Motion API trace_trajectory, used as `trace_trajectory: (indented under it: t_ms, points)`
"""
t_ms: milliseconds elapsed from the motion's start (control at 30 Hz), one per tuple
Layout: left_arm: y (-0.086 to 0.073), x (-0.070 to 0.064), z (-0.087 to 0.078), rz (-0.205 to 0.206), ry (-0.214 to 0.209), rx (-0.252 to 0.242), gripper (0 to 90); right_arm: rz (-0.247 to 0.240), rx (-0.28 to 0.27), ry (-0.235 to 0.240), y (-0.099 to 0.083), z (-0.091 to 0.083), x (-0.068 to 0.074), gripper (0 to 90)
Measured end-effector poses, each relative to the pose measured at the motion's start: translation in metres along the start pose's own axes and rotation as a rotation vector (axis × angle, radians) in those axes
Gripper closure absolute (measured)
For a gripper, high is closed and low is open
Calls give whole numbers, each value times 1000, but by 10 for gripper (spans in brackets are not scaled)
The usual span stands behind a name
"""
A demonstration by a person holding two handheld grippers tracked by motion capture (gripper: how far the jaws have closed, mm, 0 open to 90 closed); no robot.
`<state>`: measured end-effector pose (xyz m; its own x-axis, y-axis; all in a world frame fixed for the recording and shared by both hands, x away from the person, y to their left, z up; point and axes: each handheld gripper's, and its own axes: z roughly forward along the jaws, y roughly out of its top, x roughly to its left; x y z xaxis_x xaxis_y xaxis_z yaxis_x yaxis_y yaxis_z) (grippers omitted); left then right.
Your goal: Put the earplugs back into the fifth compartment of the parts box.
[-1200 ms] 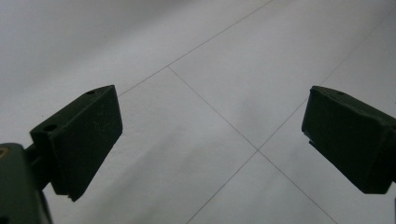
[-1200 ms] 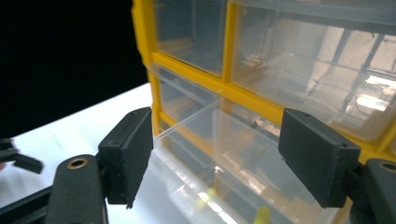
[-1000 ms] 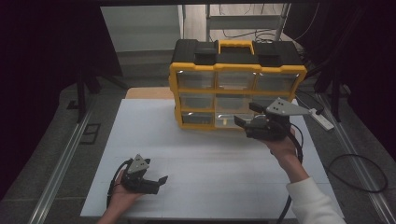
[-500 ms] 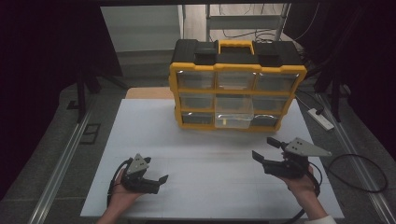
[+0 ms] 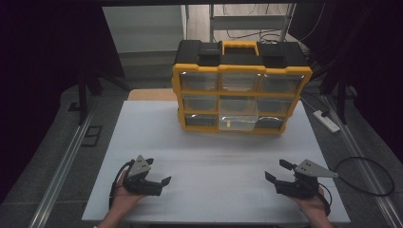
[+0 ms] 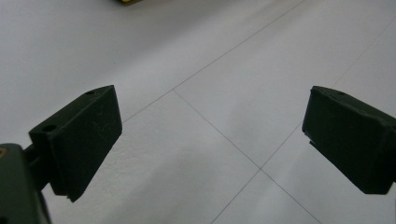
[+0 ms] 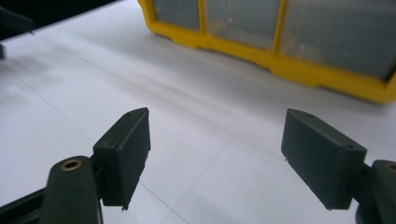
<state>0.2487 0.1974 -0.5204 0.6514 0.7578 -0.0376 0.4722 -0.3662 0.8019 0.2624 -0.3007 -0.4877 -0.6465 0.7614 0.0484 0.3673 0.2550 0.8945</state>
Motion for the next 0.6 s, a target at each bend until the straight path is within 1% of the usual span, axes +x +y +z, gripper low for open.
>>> trace_trajectory:
  t_ms: [67, 133, 167, 333, 600]
  points:
    - [0, 0, -1, 2, 2, -9, 48, -6, 19, -8, -4, 3, -2, 246]
    - [0, 0, -1, 5, 5, -15, 49, 1, 24, -8, -6, 4, -4, 245]
    - [1, 0, -1, 0, 4, -17, 49, 0, 24, -9, -6, 4, -4, 245]
    - [2, 0, 1, 12, 3, -12, 47, -3, 22, -10, -7, 5, -5, 245]
    - [2, 0, 2, 11, -1, -11, 48, -12, 18, -10, -8, 4, -4, 242]
